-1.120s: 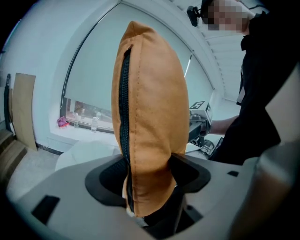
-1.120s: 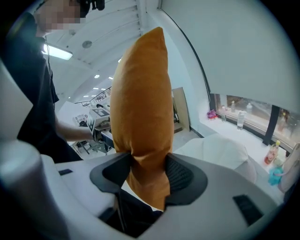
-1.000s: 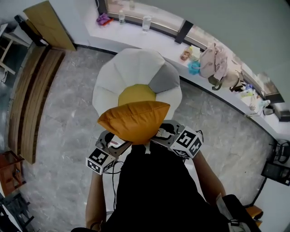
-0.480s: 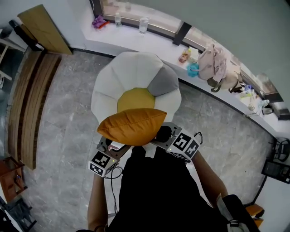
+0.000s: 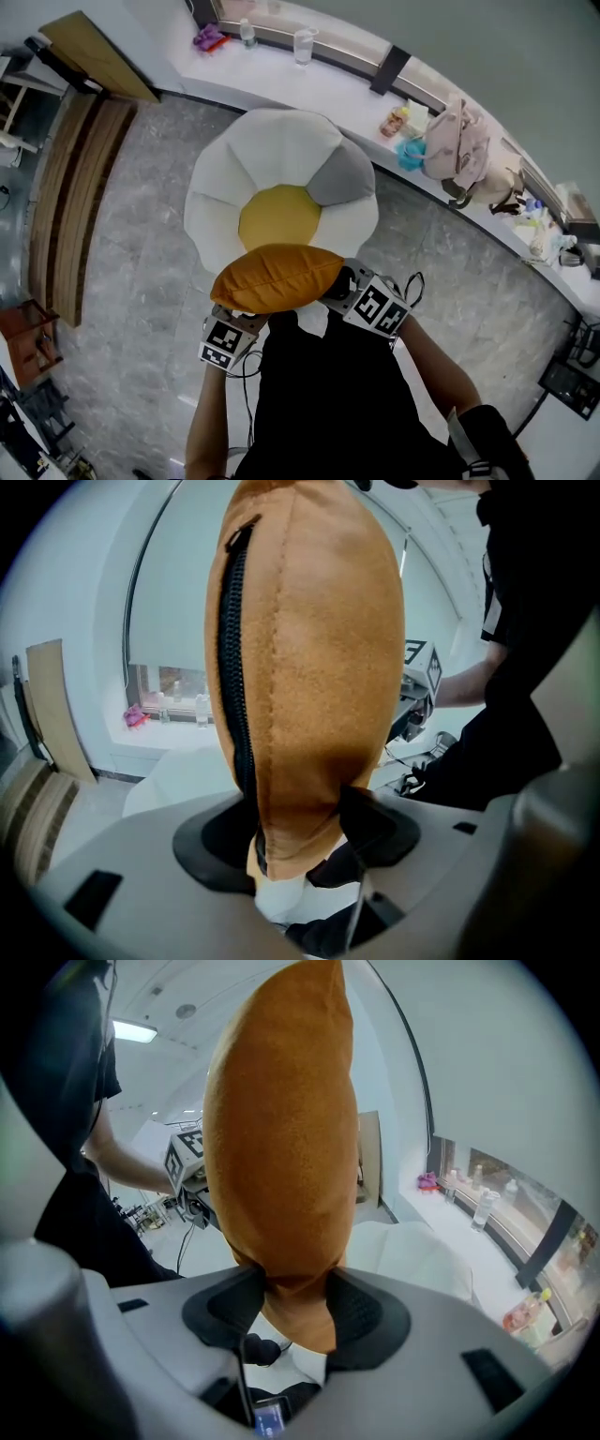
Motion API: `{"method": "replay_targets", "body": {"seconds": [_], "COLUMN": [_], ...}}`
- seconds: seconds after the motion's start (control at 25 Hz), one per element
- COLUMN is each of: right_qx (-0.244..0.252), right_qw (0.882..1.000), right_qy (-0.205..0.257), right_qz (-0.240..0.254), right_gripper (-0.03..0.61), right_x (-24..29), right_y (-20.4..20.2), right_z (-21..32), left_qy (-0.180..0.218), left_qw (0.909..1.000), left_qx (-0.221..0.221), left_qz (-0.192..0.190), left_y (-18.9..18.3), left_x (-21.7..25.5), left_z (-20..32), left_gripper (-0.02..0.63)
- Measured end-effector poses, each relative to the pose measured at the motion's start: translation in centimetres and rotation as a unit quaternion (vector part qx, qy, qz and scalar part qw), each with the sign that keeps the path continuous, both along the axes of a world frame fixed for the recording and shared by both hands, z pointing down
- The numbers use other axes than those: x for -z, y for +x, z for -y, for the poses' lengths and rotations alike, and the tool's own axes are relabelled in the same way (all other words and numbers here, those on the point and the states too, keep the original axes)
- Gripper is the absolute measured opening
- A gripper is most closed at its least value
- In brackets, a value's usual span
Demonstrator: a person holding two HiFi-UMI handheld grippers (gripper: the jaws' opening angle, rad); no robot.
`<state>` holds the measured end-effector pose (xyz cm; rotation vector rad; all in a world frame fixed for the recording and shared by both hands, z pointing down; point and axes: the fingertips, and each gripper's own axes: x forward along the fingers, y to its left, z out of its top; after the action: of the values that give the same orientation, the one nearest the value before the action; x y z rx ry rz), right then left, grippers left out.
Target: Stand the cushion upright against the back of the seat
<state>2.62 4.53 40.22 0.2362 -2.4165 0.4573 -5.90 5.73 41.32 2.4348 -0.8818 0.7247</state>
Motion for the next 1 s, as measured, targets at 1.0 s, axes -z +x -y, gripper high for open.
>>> {"method": "replay_targets", "body": {"seconds": [1.0], "right_qx": [0.132], "right_qw": [0.986], "right_qy": [0.059], "right_qz": [-0.08], "right_gripper": [0.21], "right_x": [-23.1], "right_y": [10.2], "right_z": [7.6], "left_qy": [-0.033], "left_qw": [0.9879], "left_qx": [0.034], "left_qz": [0.148], "left_y": [9.3], "left_x": [-21.9], "left_z": [5.9], "left_gripper": [0.288]}}
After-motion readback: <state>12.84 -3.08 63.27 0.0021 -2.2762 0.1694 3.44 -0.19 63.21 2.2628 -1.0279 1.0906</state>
